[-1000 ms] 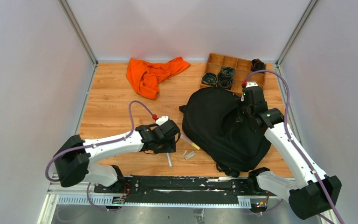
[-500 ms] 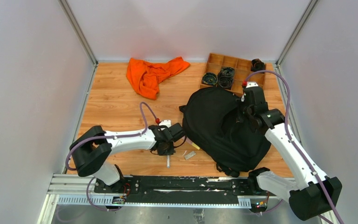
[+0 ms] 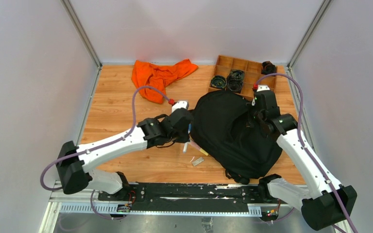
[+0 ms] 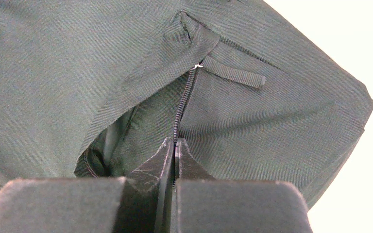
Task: Pack the student bag
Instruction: Place the stationery in the student bag, then pick up the stationery from the center of the board, then place the stationery in the student bag, then pick up the stationery from the student bag.
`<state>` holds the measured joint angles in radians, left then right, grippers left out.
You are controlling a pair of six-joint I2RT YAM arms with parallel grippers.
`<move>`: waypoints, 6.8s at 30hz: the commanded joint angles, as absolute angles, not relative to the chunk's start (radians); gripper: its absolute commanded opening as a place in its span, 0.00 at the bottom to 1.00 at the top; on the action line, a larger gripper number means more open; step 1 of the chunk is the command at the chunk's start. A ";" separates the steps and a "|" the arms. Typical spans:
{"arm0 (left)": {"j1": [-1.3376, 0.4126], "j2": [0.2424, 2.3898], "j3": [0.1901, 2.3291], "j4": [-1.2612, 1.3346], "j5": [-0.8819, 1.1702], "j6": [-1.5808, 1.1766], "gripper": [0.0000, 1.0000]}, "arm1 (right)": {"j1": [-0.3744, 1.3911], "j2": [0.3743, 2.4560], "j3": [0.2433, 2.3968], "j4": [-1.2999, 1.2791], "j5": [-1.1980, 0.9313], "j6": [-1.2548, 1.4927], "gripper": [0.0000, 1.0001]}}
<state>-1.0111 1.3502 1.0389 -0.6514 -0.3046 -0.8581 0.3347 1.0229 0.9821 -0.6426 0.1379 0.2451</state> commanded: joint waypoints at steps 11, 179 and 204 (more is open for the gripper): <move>-0.944 1.618 1.482 -0.262 0.174 -0.603 0.00 | 0.325 0.985 0.965 -0.647 0.087 0.277 0.00; -0.991 1.836 1.138 -0.469 -0.255 -1.024 0.54 | 0.326 0.937 0.999 -0.702 0.133 0.267 0.00; -0.991 1.437 1.084 -0.645 -0.424 -0.969 0.00 | 0.325 0.923 0.979 -0.686 0.114 0.274 0.00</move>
<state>-0.9905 1.5902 1.0164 -0.5644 -0.3027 -1.0256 0.3328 0.9516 0.9714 -0.6811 0.1238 0.2726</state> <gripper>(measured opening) 0.076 0.018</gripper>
